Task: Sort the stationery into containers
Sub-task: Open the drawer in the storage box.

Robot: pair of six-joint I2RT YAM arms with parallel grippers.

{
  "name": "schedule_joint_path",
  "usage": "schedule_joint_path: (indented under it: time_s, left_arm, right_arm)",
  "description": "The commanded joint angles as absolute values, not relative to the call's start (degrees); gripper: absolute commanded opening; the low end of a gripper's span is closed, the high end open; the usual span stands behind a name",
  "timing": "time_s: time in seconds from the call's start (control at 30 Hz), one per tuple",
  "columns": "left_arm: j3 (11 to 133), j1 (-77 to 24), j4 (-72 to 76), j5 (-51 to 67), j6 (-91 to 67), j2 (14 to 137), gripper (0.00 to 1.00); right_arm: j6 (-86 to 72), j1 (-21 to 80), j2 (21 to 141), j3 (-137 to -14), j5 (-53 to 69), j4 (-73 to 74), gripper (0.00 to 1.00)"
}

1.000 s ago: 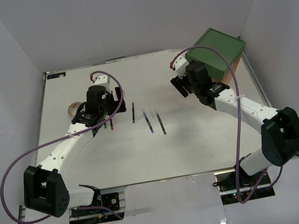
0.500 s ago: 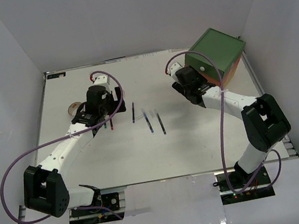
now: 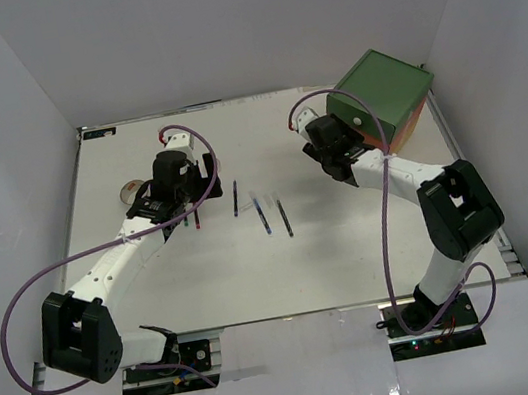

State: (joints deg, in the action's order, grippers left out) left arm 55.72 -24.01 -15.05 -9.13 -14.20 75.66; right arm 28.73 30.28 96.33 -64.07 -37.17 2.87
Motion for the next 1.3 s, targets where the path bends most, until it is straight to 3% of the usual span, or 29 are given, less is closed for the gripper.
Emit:
schedule_joint_path:
  time_s: [0.0, 0.9, 1.1, 1.27]
  left_arm:
    - [55.55, -23.91, -15.38, -9.76, -13.89, 74.71, 0.98]
    - [55.63, -23.91, -15.38, -9.58, -13.80, 74.53, 0.98]
    - [55.55, -23.91, -15.29, -9.49, -13.71, 74.44, 0.98]
    - [55.63, -23.91, -15.38, -9.58, -13.62, 74.36, 0.98]
  right_arm:
    - [29.18, 30.50, 96.86, -66.62, -38.85, 1.41, 0.72]
    - [29.71, 30.41, 99.58, -66.09, -40.61, 1.50, 0.70]
    - [29.36, 30.41, 99.05, -66.27, -38.59, 2.55, 0.66]
    - [28.74, 30.41, 98.26, -66.80, -35.42, 4.83, 0.56]
